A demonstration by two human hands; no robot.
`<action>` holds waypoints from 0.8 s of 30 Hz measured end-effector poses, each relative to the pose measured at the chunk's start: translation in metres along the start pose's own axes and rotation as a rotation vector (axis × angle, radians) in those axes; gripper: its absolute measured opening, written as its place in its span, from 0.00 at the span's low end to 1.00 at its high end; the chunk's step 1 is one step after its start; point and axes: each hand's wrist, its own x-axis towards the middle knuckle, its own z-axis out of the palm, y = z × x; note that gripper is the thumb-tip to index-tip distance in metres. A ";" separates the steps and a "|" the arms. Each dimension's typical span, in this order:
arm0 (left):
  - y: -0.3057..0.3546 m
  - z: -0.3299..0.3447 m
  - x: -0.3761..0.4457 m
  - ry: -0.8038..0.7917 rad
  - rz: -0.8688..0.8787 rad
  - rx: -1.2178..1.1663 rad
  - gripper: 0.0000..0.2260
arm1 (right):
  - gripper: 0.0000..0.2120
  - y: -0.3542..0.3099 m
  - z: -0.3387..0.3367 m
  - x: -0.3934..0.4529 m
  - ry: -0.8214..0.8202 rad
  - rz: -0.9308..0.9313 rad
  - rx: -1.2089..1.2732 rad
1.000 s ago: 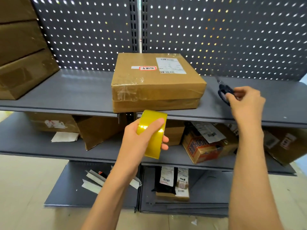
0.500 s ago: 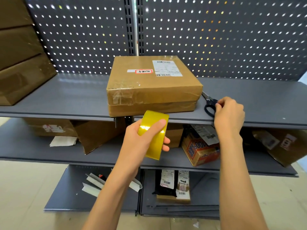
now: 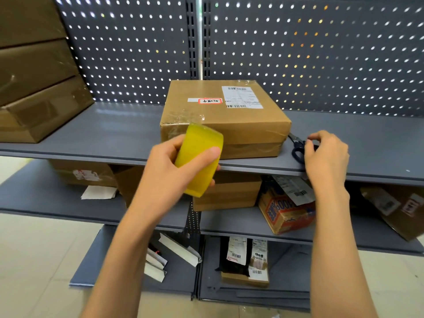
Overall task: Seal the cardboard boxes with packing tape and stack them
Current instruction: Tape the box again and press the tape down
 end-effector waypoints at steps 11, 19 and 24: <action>0.009 -0.088 0.051 0.221 0.322 0.968 0.17 | 0.10 -0.067 -0.018 -0.009 0.138 -0.311 0.311; -0.040 -0.128 0.092 0.191 0.057 1.373 0.25 | 0.11 -0.111 0.003 -0.033 -0.031 -0.484 0.332; -0.058 -0.131 0.095 0.158 0.036 1.393 0.23 | 0.12 -0.122 0.017 -0.040 -0.115 -0.528 0.244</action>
